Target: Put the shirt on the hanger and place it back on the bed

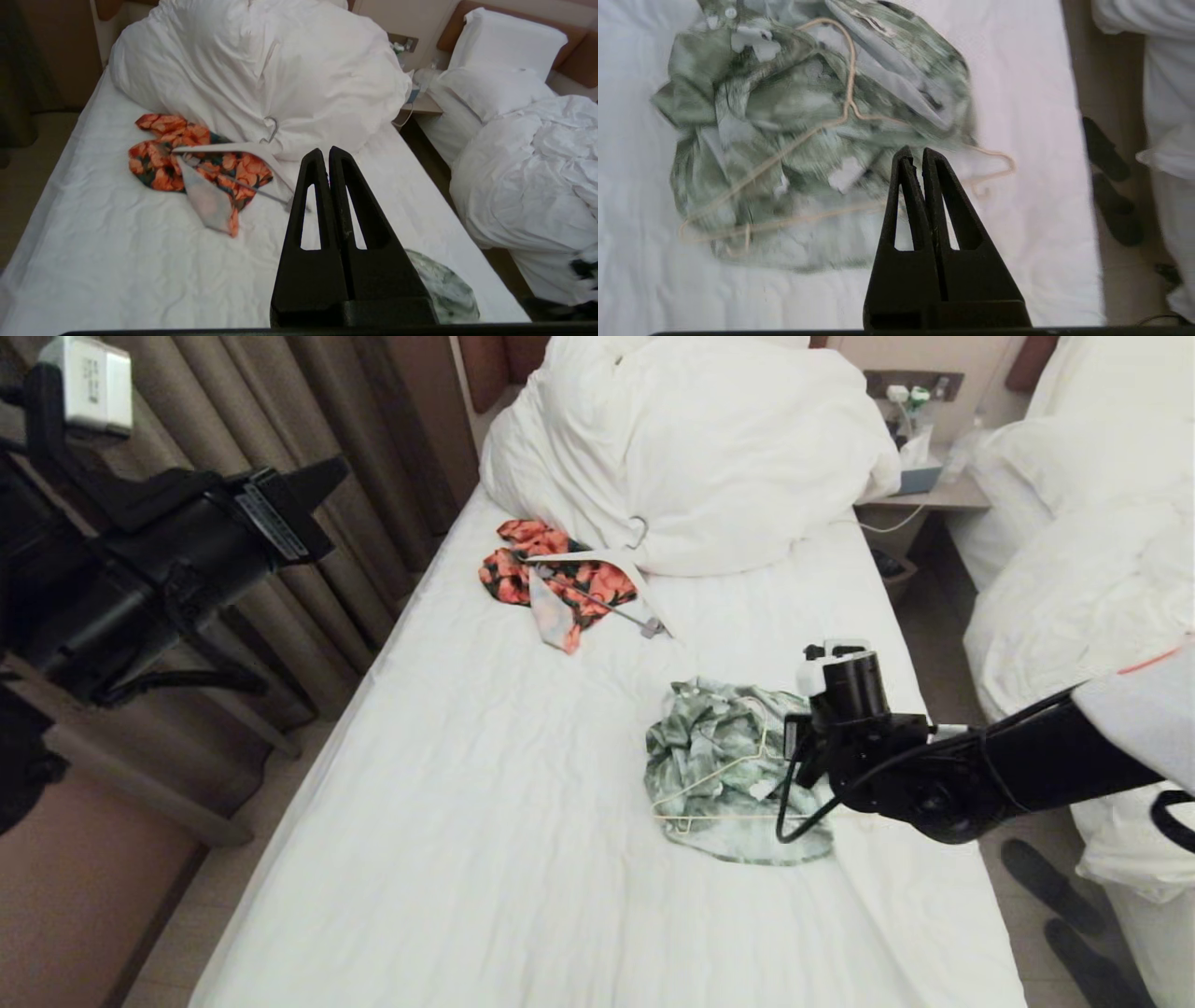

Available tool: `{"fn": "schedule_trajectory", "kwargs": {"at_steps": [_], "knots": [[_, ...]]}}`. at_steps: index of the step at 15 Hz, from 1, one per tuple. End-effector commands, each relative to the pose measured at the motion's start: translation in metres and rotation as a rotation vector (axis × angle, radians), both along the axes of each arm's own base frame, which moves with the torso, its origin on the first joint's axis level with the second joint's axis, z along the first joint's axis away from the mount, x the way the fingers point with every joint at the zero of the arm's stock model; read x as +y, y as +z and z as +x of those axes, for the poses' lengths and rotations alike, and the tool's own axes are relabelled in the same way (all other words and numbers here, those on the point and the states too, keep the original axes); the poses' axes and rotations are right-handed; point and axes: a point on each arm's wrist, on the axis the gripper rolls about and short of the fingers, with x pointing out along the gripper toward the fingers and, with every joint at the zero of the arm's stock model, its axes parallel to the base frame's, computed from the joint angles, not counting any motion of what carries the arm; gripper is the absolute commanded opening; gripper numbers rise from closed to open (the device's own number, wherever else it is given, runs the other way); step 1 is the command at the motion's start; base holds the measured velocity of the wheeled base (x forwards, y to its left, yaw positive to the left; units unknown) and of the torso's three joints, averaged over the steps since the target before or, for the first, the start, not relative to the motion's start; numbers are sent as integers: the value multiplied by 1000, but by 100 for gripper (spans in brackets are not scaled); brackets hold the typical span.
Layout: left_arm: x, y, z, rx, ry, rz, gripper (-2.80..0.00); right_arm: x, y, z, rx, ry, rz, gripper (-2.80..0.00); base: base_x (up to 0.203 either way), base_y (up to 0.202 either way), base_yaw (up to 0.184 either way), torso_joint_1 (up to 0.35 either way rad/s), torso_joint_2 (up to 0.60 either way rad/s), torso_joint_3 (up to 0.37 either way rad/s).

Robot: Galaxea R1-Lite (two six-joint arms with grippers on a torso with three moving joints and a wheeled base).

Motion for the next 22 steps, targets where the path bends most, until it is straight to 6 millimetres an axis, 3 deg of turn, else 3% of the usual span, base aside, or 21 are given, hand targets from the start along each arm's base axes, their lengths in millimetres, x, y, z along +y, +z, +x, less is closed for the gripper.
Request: {"fn": "schedule_trajectory", "kwargs": {"at_steps": [1, 3, 7, 11, 15, 17, 20, 22], "knots": [[5, -5, -22, -2, 1, 5, -280, -14, 27, -31, -36, 4, 13, -280, 0, 0, 0, 0, 0, 0], [11, -14, -49, -3, 15, 28, -280, -36, 23, -63, 11, -9, -15, -280, 0, 0, 0, 0, 0, 0], [30, -30, -108, -41, 117, 93, -280, -72, 44, -127, -32, -19, -8, -280, 0, 0, 0, 0, 0, 0], [50, -34, -193, -133, 241, 99, -280, -105, 49, -191, -85, -16, -14, -280, 0, 0, 0, 0, 0, 0], [54, -69, -276, -142, 297, 77, -280, -137, 70, -260, -245, 0, -37, -280, 0, 0, 0, 0, 0, 0], [53, -94, -286, -67, 328, 61, -280, -153, 72, -291, -279, -23, -64, -280, 0, 0, 0, 0, 0, 0], [53, -121, -286, -18, 320, 67, -280, -171, 71, -322, -305, -160, -104, -280, 0, 0, 0, 0, 0, 0], [53, -150, -282, 23, 292, 83, -280, -180, 71, -345, -363, -262, -117, -280, 0, 0, 0, 0, 0, 0]]}}
